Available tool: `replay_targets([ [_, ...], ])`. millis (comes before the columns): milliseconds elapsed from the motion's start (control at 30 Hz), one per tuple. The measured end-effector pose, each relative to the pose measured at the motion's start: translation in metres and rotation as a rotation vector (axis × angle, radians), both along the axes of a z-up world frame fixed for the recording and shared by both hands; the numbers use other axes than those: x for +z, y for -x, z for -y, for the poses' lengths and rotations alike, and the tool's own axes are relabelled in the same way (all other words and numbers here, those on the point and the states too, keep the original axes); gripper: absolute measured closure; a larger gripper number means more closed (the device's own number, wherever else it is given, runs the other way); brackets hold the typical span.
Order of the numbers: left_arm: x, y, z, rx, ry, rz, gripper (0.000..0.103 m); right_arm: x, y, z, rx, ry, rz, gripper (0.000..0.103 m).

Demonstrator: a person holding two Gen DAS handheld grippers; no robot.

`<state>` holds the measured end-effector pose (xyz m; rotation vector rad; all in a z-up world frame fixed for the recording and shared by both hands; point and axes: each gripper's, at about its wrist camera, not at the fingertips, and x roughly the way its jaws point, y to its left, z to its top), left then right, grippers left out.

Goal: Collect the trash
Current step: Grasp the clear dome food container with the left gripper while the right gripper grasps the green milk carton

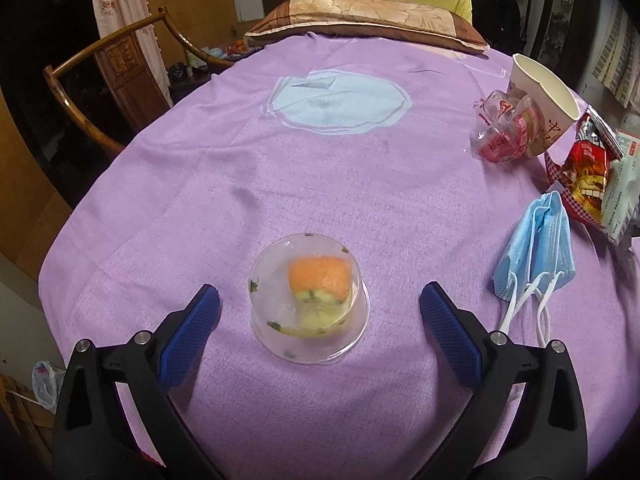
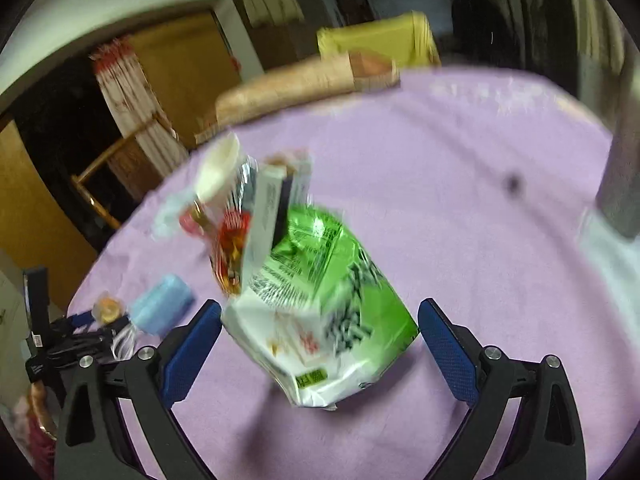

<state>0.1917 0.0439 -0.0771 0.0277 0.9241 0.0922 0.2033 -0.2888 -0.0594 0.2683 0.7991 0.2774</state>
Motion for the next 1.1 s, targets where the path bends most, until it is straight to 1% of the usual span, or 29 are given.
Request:
replay_targets([
  [67, 0.0, 0.001, 0.001, -0.005, -0.001, 0.002, 0.006, 0.004, 0.006, 0.002, -0.016, 0.001, 0.03, 0.007],
  [300, 0.001, 0.006, 0.002, 0.001, -0.012, 0.019, 0.006, 0.01, 0.012, 0.012, -0.102, -0.001, 0.073, 0.007],
  [400, 0.002, 0.009, 0.003, -0.006, -0.015, 0.023, 0.006, 0.01, 0.01, 0.017, -0.115, -0.015, 0.065, 0.007],
  [500, 0.006, 0.012, -0.002, 0.007, 0.011, 0.042, 0.008, 0.01, 0.01, 0.018, -0.113, -0.015, 0.063, 0.006],
  [533, 0.008, 0.013, -0.005, 0.018, 0.014, 0.055, 0.01, 0.01, 0.01, 0.018, -0.112, -0.013, 0.063, 0.006],
  [600, 0.009, 0.013, -0.01, 0.041, 0.002, 0.063, 0.016, 0.009, 0.01, 0.018, -0.112, -0.013, 0.061, 0.006],
  [700, 0.009, 0.013, -0.011, 0.044, -0.004, 0.059, 0.031, 0.008, 0.01, 0.019, -0.111, -0.023, 0.051, 0.006],
  [733, 0.008, 0.013, -0.01, 0.035, 0.003, 0.055, 0.035, 0.006, 0.007, 0.019, -0.104, -0.032, 0.034, 0.006],
  [767, 0.007, 0.013, -0.009, 0.026, 0.01, 0.054, 0.042, 0.003, 0.004, 0.019, -0.096, -0.04, 0.013, 0.005],
  [800, 0.007, 0.015, -0.007, 0.015, 0.021, 0.059, 0.046, 0.001, 0.003, 0.018, -0.091, -0.042, 0.002, 0.005],
  [900, 0.01, 0.017, -0.002, -0.001, 0.008, 0.075, 0.047, -0.008, -0.005, 0.016, -0.086, -0.033, -0.07, 0.005],
  [933, 0.012, 0.018, -0.001, -0.005, 0.005, 0.082, 0.047, -0.008, -0.005, 0.015, -0.084, -0.039, -0.069, 0.007],
  [1000, 0.015, 0.02, 0.0, -0.009, 0.007, 0.094, 0.047, -0.005, 0.0, 0.016, -0.081, -0.053, -0.035, 0.012],
  [1100, 0.024, 0.025, 0.0, -0.018, 0.026, 0.115, 0.047, 0.0, 0.006, 0.018, -0.076, -0.071, 0.011, 0.013],
])
